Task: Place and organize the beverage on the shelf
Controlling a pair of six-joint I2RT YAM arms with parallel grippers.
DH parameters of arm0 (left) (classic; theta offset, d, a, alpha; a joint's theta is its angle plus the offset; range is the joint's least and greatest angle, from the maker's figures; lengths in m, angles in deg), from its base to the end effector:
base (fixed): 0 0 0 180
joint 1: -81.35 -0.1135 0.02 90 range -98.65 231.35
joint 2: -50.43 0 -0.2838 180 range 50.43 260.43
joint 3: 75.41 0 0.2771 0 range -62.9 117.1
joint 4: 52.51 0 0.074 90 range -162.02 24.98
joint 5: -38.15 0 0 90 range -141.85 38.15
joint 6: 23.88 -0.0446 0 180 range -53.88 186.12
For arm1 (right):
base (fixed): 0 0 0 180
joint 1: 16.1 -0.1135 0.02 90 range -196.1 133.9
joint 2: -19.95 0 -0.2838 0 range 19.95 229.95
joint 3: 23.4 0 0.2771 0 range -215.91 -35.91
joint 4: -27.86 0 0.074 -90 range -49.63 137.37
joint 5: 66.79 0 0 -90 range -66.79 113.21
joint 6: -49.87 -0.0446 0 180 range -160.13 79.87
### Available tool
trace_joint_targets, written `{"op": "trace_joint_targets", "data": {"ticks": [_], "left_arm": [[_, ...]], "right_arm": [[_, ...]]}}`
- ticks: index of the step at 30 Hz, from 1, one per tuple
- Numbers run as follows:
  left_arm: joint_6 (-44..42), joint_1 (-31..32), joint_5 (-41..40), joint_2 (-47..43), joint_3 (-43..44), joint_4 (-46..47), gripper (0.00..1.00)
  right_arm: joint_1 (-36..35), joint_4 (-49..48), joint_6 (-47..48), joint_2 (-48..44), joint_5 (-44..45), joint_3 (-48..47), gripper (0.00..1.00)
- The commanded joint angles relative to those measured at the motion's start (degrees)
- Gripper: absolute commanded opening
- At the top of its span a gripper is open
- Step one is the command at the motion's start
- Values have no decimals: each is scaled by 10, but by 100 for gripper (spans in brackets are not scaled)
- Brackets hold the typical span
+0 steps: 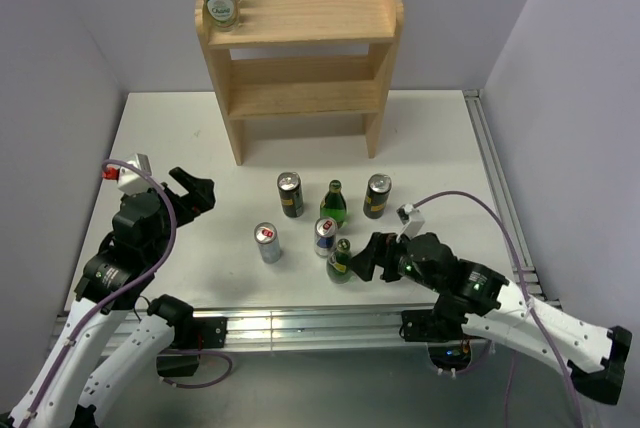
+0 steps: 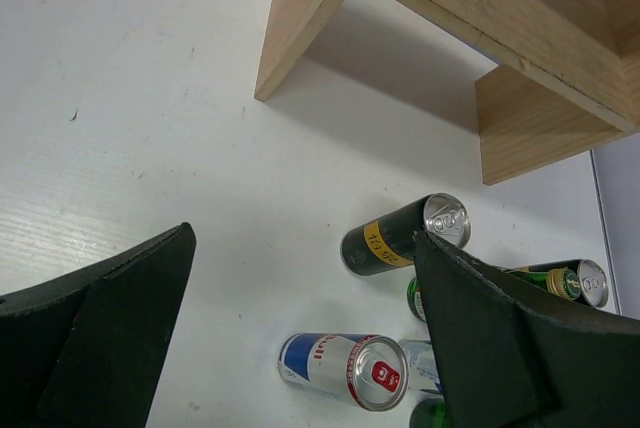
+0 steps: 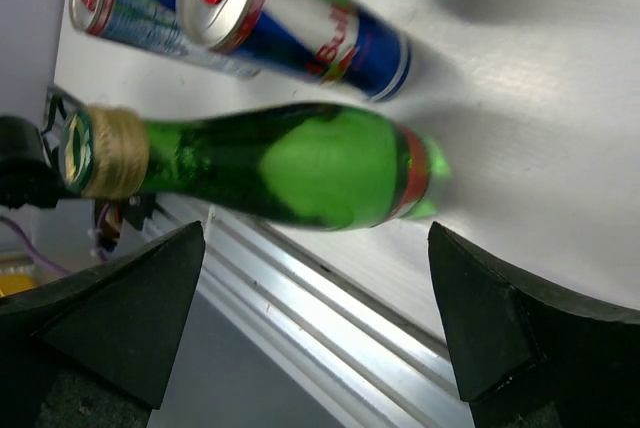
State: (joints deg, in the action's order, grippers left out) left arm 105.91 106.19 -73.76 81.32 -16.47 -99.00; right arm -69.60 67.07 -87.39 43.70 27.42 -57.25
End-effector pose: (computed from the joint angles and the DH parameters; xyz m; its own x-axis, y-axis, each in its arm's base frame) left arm 0.1254 -0.0397 0.3530 -0.2644 -0.5319 -0.8045 -0.1311 0.8462 -0.5164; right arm 0.0839 0.1078 0.2188 -0.7572 0.2081 -0.6192 -0.3057 0.7248 0.6174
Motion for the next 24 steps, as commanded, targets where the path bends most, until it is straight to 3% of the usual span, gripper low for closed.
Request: {"op": "trace_joint_targets", "data": {"ticks": [1, 9, 13, 16, 24], "left_arm": [[2, 2, -7, -5, 11, 3, 98], [-1, 1, 2, -4, 9, 7, 97], [2, 1, 4, -7, 9, 8, 97], [3, 2, 0, -14, 8, 7, 96], [-2, 1, 10, -23, 3, 13, 96]], "right_arm": [[-67, -25, -32, 7, 98, -23, 100], [-179, -28, -80, 13, 191, -4, 100], [-223, -109, -92, 111, 208, 21, 100], [-291, -158, -116, 210, 314, 18, 100], [-297, -305, -123, 324, 419, 65, 100]]}}
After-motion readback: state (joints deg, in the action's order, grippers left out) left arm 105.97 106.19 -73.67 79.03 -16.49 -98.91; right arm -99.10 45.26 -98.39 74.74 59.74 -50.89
